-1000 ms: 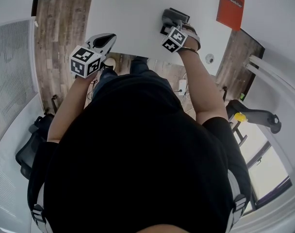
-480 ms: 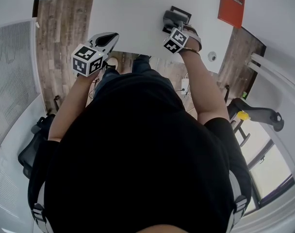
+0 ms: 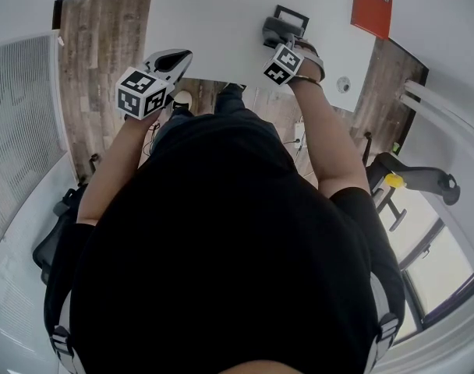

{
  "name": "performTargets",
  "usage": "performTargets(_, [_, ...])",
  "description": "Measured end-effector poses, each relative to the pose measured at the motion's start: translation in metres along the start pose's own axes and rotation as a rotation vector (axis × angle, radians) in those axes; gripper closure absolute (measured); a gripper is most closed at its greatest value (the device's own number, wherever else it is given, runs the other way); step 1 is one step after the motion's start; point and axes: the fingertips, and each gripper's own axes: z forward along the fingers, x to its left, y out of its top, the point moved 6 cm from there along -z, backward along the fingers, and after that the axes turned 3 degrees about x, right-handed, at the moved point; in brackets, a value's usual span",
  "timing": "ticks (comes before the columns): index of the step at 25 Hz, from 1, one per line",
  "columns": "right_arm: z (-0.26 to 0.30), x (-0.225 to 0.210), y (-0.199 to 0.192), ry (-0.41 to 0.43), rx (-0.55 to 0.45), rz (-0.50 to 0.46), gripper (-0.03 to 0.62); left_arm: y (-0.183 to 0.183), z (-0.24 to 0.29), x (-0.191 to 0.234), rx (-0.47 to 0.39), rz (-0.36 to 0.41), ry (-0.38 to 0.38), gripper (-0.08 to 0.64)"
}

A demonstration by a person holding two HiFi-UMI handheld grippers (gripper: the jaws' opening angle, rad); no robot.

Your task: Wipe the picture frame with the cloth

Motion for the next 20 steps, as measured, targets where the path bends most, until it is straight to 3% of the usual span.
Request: performTargets(20, [-0.013,0.028,0.002,0.016,0.028,0.042,0.548,-0.006,-0.02,0.007,0.012,0.02,-0.023,0.549])
